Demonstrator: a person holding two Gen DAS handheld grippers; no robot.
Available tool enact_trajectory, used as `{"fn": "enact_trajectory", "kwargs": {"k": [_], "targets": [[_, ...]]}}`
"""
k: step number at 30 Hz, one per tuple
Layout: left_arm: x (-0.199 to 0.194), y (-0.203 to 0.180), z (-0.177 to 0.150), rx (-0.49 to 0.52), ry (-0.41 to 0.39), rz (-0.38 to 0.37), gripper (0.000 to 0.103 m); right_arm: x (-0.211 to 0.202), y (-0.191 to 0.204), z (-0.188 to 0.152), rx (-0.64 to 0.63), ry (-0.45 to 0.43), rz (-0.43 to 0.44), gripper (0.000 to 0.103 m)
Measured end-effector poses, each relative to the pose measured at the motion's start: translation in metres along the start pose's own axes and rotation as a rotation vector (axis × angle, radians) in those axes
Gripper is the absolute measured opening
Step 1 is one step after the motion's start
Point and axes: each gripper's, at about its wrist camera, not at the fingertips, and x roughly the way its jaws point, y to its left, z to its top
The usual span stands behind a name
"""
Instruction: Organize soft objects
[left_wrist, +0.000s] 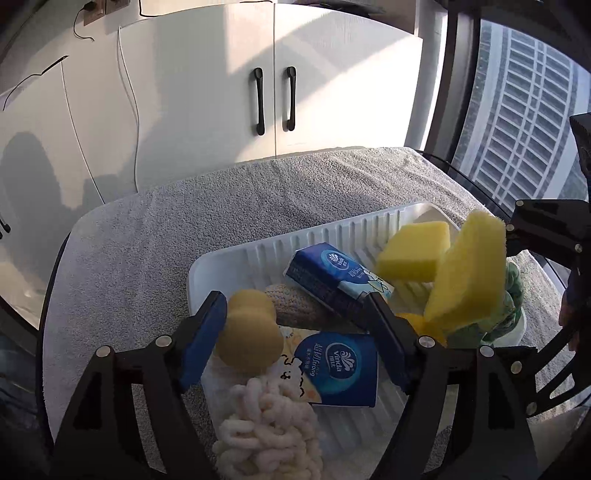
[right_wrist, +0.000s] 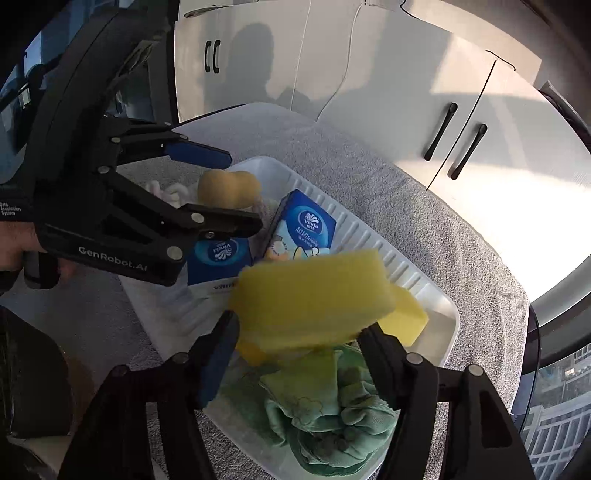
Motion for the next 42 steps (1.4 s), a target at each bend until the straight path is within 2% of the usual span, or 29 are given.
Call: {"fn": "enact_trajectory", "kwargs": {"k": [2,14,20,22,25,28,33,37,39,42], "targets": [[-0.004,0.0,0.001,-0.003,-0.015,-0.001,0.075,-0.003,-0.001,0.001,0.007,-0.009,0.001,0.078],[-0.033,0.005,-0.002,-0.02,-0.086,0.008,0.075,-0.026,-0.01,0.0,0.06,-0.062,-0.015,0.078],[-0.07,0.002,-0.005,-0.008,-0.161,0.051,0.076,-0.051,-0.012,-0.005,0.097,-0.096,-0.04,0.078],[-0.089,-0.001,-0.007,-0.007,-0.186,0.079,0.087,-0.066,-0.012,-0.007,0.112,-0.118,-0.051,0.078],[-0.121,-0.004,-0.009,-0.036,-0.22,0.147,0.091,-0.096,-0.008,-0.01,0.136,-0.161,-0.09,0.082],[-0.155,-0.007,-0.016,-0.11,-0.233,0.21,0.102,-0.129,0.005,-0.014,0.172,-0.206,-0.153,0.087],[-0.205,-0.028,-0.041,-0.2,-0.243,0.297,0.102,-0.186,0.039,-0.032,0.291,-0.299,-0.207,0.097],[-0.235,-0.055,-0.069,-0.246,-0.216,0.292,0.102,-0.222,0.072,-0.056,0.389,-0.359,-0.235,0.103],[-0.248,-0.071,-0.086,-0.239,-0.214,0.279,0.103,-0.229,0.09,-0.069,0.409,-0.356,-0.261,0.103],[-0.26,-0.094,-0.111,-0.237,-0.197,0.337,0.103,-0.233,0.112,-0.091,0.447,-0.342,-0.265,0.103]]}}
